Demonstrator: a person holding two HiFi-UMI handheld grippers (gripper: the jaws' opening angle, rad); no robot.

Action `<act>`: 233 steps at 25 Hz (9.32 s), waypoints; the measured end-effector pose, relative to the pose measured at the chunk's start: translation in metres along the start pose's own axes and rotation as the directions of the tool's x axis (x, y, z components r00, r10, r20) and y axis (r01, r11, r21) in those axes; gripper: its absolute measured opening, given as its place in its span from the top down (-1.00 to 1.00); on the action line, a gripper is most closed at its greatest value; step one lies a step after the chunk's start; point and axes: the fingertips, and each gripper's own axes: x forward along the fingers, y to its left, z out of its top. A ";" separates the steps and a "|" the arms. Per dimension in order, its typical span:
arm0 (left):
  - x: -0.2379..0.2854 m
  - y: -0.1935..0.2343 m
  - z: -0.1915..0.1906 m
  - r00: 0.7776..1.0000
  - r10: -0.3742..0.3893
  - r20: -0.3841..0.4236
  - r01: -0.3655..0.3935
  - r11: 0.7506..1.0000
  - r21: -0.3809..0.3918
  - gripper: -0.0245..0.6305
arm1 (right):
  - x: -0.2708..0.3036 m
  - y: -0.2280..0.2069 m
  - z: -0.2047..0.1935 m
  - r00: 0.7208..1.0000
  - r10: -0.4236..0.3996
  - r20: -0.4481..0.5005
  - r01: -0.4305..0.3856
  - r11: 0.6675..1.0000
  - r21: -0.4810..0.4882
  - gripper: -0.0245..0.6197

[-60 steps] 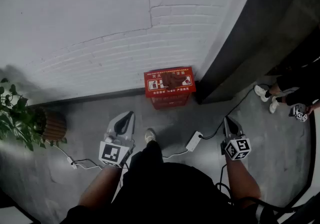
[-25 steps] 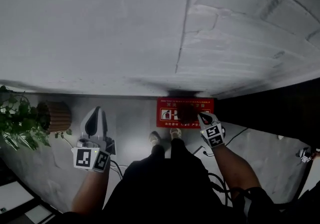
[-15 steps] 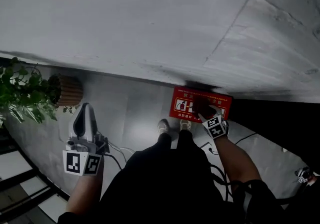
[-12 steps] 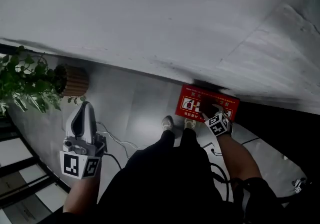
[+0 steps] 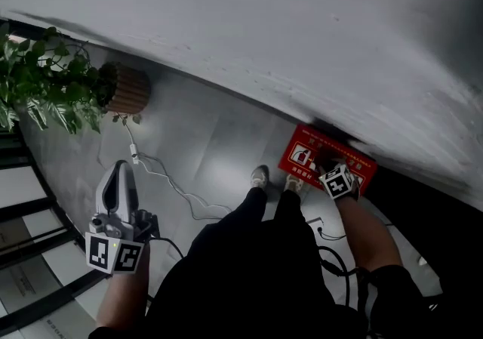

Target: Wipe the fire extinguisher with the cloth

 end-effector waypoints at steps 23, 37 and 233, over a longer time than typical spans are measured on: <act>-0.014 -0.025 0.021 1.000 0.017 0.023 -0.019 0.997 0.080 0.93 | 0.034 -0.011 0.090 0.985 0.122 0.125 -0.112 0.990 -0.091 0.65; 0.058 -0.080 0.016 0.967 -0.254 0.020 0.252 0.965 0.070 0.93 | -0.054 -0.103 -0.105 0.995 -0.087 0.041 0.068 0.941 0.332 0.66; -0.026 -0.030 -0.014 0.999 0.003 -0.049 0.004 0.989 0.149 0.93 | 0.036 0.050 0.117 0.991 0.118 0.066 -0.099 0.966 -0.239 0.71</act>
